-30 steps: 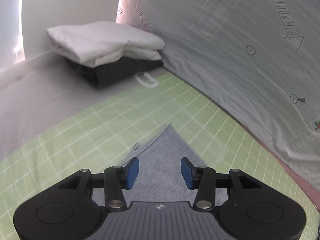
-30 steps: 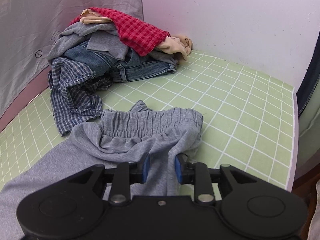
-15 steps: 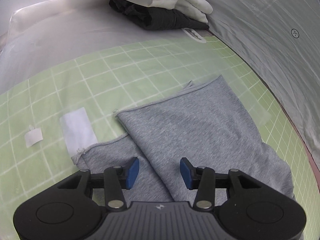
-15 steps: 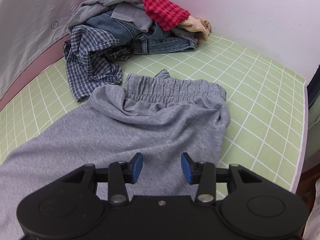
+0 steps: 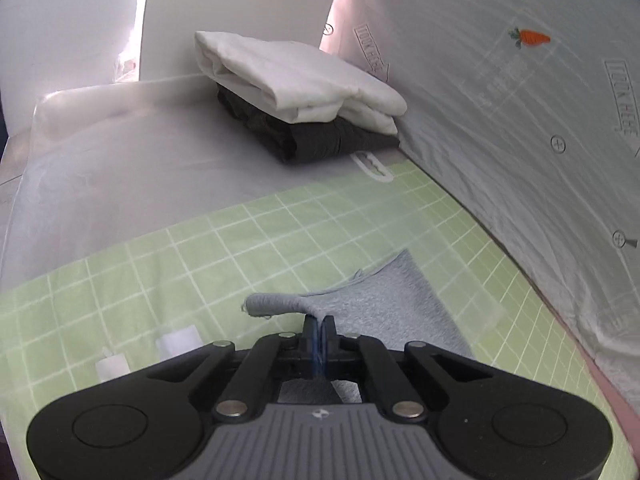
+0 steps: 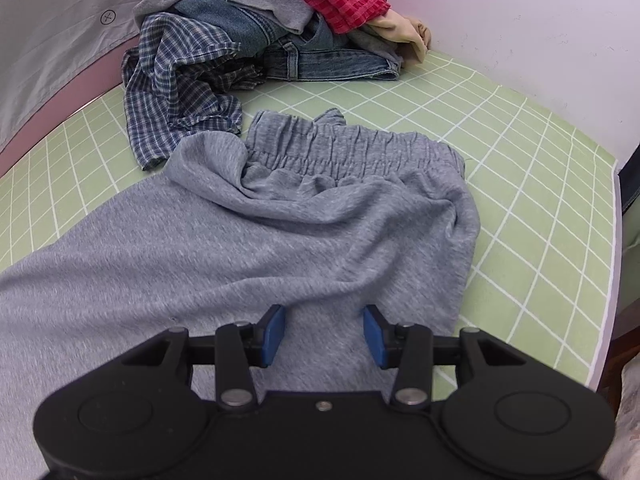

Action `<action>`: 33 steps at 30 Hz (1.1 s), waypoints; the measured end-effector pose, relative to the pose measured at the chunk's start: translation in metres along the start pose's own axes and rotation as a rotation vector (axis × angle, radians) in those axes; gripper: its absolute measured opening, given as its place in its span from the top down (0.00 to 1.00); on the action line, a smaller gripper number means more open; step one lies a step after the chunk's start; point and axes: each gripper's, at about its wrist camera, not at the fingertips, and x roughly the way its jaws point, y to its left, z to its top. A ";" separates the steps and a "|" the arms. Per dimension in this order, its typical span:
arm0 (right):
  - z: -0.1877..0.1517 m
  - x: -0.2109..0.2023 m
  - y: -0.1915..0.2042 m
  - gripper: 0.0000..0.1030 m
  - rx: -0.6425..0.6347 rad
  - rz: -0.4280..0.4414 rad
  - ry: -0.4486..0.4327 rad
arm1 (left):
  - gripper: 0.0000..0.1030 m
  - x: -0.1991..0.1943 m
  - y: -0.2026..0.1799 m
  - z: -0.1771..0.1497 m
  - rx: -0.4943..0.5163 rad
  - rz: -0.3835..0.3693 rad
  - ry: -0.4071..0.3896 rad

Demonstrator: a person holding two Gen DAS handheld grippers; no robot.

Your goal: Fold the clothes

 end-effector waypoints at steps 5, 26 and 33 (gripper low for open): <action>0.000 0.001 -0.002 0.55 -0.009 0.004 -0.010 | 0.98 0.003 0.025 -0.019 0.003 0.098 0.040; 0.002 0.000 -0.008 0.50 -0.007 0.032 -0.009 | 0.91 0.033 0.050 -0.055 -0.081 0.157 0.182; 0.001 0.001 -0.009 0.48 -0.022 0.030 -0.012 | 0.97 0.012 0.065 -0.021 -0.134 0.190 0.066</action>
